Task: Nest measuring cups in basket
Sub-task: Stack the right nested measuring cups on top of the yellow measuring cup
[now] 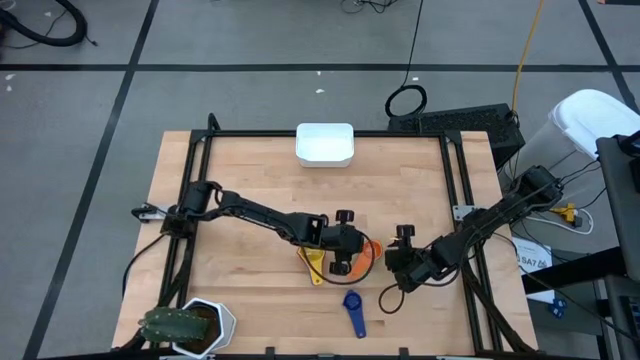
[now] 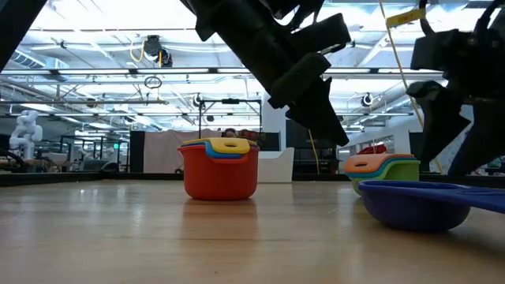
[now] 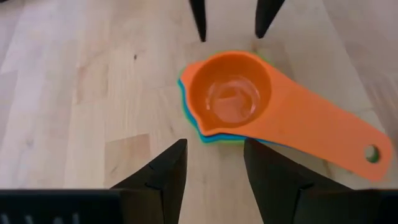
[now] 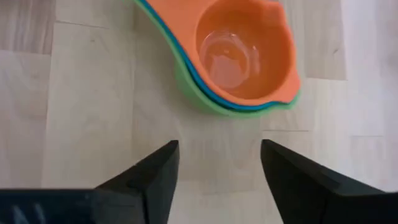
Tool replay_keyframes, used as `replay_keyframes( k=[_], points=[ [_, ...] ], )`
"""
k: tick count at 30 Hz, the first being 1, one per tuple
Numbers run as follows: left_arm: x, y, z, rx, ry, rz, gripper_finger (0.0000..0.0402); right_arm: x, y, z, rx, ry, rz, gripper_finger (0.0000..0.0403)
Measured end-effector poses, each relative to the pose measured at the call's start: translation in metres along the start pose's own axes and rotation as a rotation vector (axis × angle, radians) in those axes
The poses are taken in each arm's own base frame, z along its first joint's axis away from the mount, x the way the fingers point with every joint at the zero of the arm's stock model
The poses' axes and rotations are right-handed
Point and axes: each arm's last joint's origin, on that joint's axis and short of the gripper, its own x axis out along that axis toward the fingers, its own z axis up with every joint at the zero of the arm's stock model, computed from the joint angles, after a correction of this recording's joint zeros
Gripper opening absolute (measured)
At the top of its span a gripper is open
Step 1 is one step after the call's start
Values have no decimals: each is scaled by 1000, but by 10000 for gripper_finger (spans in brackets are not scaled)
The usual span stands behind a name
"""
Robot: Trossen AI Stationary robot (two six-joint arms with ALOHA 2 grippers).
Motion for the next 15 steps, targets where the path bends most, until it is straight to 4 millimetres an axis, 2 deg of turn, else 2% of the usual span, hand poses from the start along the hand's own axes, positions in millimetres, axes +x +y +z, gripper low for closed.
replay_keyframes(
  k=[6,15],
  points=[
    [0,1,-1,-2,5,18,163,1,3,5,-17,-66,34,230],
    [-4,-2,2,18,7,39,163,-13,7,15,-93,-170,83,217]
  ],
)
